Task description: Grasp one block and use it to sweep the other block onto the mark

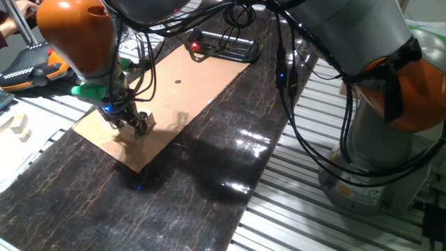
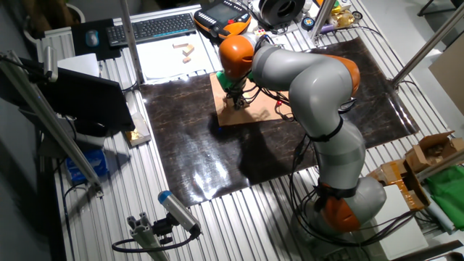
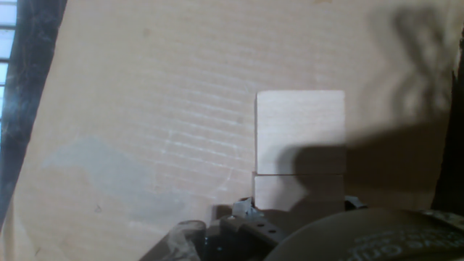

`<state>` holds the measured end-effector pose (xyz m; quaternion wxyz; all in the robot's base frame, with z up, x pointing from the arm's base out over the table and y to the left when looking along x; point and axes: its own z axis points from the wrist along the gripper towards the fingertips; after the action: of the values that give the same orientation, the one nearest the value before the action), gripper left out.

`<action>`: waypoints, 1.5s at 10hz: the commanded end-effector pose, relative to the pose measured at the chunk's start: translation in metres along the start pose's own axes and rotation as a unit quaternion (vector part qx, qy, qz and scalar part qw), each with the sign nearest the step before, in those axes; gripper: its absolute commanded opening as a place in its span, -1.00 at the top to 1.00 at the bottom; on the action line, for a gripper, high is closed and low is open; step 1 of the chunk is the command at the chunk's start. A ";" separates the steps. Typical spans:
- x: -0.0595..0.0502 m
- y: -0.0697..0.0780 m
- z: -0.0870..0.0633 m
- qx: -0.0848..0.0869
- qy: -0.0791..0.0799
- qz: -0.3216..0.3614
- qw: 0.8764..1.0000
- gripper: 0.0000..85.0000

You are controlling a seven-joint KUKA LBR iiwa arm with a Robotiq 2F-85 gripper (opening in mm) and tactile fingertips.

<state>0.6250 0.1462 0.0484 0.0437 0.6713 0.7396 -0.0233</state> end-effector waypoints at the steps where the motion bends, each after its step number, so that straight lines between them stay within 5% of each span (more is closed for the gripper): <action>1: -0.001 -0.001 0.001 0.001 -0.001 0.000 1.000 0.98; 15: -0.011 -0.004 0.001 0.003 0.000 -0.015 1.000 0.98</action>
<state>0.6218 0.1350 0.0484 0.0416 0.6597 0.7500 -0.0255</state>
